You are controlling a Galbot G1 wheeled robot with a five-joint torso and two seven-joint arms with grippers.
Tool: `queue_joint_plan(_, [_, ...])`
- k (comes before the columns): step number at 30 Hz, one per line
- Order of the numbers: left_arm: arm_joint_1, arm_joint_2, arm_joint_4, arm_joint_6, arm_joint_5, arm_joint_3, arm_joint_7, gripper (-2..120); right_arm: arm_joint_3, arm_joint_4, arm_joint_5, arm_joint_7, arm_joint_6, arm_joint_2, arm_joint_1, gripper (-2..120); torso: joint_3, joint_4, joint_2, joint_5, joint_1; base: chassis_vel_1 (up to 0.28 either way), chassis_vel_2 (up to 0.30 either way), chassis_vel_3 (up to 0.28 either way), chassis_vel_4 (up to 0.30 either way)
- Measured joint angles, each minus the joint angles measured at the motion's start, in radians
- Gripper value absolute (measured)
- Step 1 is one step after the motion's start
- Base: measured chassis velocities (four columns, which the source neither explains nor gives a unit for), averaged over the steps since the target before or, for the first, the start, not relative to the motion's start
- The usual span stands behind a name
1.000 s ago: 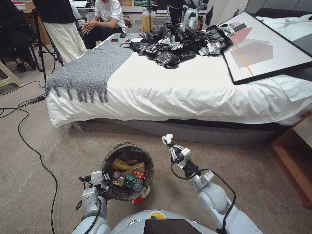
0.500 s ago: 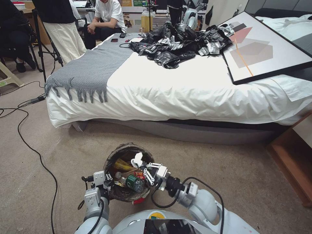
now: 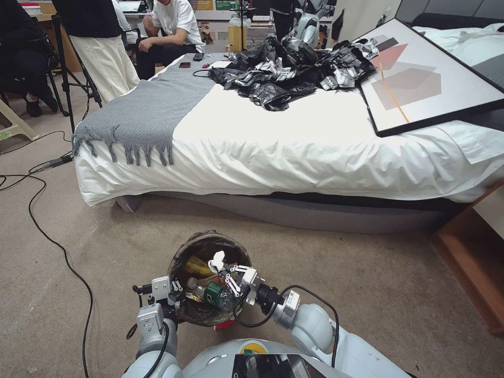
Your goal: Pick up the trash bin, then pick up the garbage from the floor and place it into the trash bin.
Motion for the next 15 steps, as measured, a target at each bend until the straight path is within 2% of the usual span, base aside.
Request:
queue_joint_plan(1, [0.0, 0.0, 0.0, 0.0, 0.0, 0.0, 0.0, 0, 0.0, 0.0, 0.0, 0.0, 0.0, 0.0, 0.0, 15, 0.0, 0.0, 0.0, 0.0, 0.0, 0.0, 0.0, 0.0, 0.0])
queue_joint_plan(3, [0.001, -0.001, 0.0, 0.0, 0.001, 0.001, 0.0, 0, -0.002, -0.009, 0.0, 0.003, -0.004, 0.004, 0.007, 22, 0.0, 0.0, 0.0, -0.0001, 0.0, 0.0, 0.0, 0.0, 0.0])
queue_joint_plan(4, [0.001, -0.002, 0.0, 0.0, 0.001, 0.002, 0.0, 0, -0.003, -0.016, 0.0, 0.005, -0.008, 0.008, 0.012, 30, 0.0, 0.0, 0.0, -0.0001, 0.0, 0.0, 0.0, 0.0, 0.0])
queue_joint_plan(5, [0.001, -0.002, 0.0, 0.0, 0.001, 0.002, 0.0, 0, -0.003, -0.016, 0.0, 0.005, -0.008, 0.008, 0.012, 30, 0.0, 0.0, 0.0, -0.0001, 0.0, 0.0, 0.0, 0.0, 0.0])
queue_joint_plan(7, [0.001, -0.002, 0.0, 0.0, 0.001, 0.001, 0.0, 0, -0.003, -0.024, -0.001, 0.007, -0.008, 0.012, 0.013, 39, 0.0, 0.0, 0.0, -0.0001, 0.0, 0.0, 0.0, 0.0, 0.0])
queue_joint_plan(8, [0.001, -0.002, 0.0, 0.0, 0.001, 0.001, 0.0, 0, -0.003, -0.024, -0.001, 0.007, -0.008, 0.012, 0.013, 39, 0.0, 0.0, 0.0, -0.0001, 0.0, 0.0, 0.0, 0.0, 0.0])
queue_joint_plan(10, [0.0, -0.003, 0.002, 0.0, 0.001, 0.001, 0.0, 0, 0.001, -0.023, -0.004, 0.007, -0.008, 0.012, 0.005, 52, 0.0, 0.0, 0.0, -0.0001, 0.0, 0.0, 0.0, 0.0, 0.0])
queue_joint_plan(12, [-0.001, -0.003, 0.003, 0.0, 0.001, 0.001, 0.0, 0, 0.003, -0.022, -0.006, 0.006, -0.007, 0.012, 0.001, 55, 0.0, 0.0, 0.0, -0.0001, 0.0, 0.0, 0.0, 0.0, 0.0])
queue_joint_plan(15, [-0.005, -0.003, 0.005, 0.0, 0.001, 0.002, 0.0, 0, 0.012, -0.019, -0.011, 0.006, -0.005, 0.009, -0.012, 70, 0.0, -0.0001, 0.0, 0.0, 0.0, 0.0, 0.0, 0.0, 0.0])
